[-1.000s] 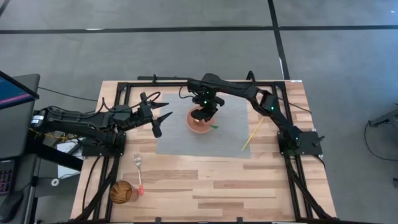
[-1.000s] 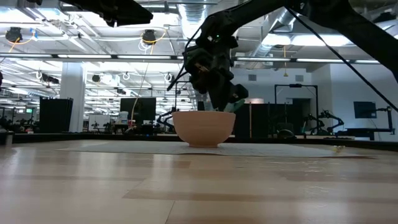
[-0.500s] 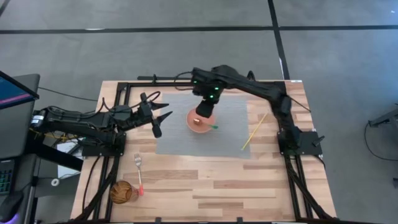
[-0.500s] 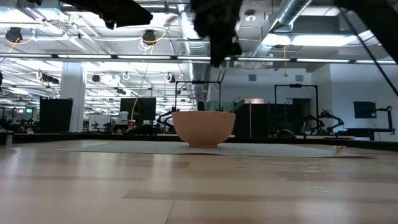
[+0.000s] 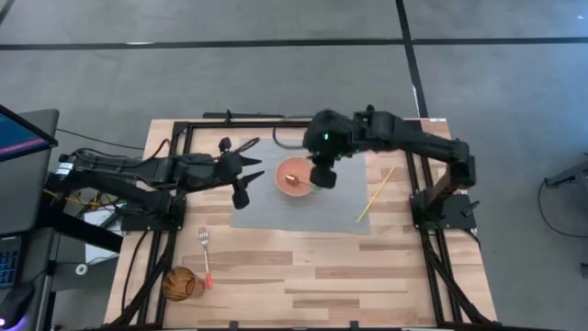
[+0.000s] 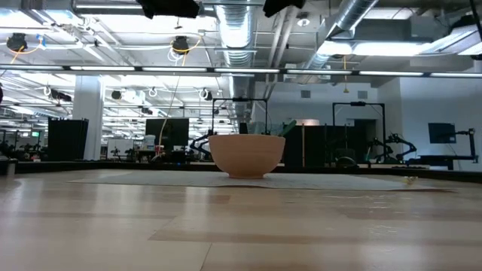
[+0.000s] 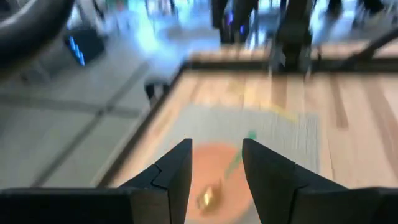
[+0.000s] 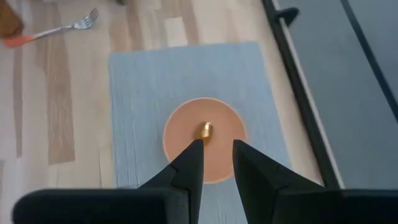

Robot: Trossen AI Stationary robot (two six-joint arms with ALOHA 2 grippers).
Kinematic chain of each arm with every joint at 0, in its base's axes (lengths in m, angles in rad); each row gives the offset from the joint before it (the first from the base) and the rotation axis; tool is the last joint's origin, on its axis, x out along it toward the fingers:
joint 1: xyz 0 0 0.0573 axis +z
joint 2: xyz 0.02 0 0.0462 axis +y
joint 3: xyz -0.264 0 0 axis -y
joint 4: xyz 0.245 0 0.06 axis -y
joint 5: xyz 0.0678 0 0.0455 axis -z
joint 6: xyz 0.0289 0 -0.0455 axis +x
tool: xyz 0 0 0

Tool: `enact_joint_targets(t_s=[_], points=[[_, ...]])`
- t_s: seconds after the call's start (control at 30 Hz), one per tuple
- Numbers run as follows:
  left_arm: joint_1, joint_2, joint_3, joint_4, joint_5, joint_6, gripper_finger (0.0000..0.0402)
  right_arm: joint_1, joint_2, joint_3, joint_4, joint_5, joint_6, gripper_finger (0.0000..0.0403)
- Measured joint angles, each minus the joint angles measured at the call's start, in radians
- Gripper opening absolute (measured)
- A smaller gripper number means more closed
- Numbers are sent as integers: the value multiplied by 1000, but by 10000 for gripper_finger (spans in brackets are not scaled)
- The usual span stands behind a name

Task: Pick & Place Utensil
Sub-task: Put the white orange fork into the orange bowl on the gray mat

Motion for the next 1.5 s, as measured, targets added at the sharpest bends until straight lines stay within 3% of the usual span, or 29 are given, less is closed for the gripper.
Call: enact_joint_targets(t_s=[0.13,0.27,0.37,0.53,0.6,0.77,0.93,1.2,1.5], points=[[-5,52,97,-253,24,-206,143,26,-120,-300,206,-9,-11,79],[-5,60,110,-322,207,-515,143,26,-256,-611,408,-9,38,79],[-6,69,111,-347,300,-661,143,28,-348,-838,663,-9,55,79],[-1,116,111,-481,313,-804,143,59,-440,-1154,1153,-7,20,79],[12,144,111,-539,356,-854,143,54,-472,-1170,1223,-10,-37,79],[65,236,111,-710,505,-987,143,32,-534,-1170,1274,-9,40,79],[72,344,111,-897,589,-997,143,46,-524,-1173,1217,-6,26,79],[8,455,100,-903,618,-1071,143,44,-491,-1173,1209,-9,22,79],[-111,421,-68,-888,796,-1328,143,44,-492,-1172,1168,-2,25,79]])
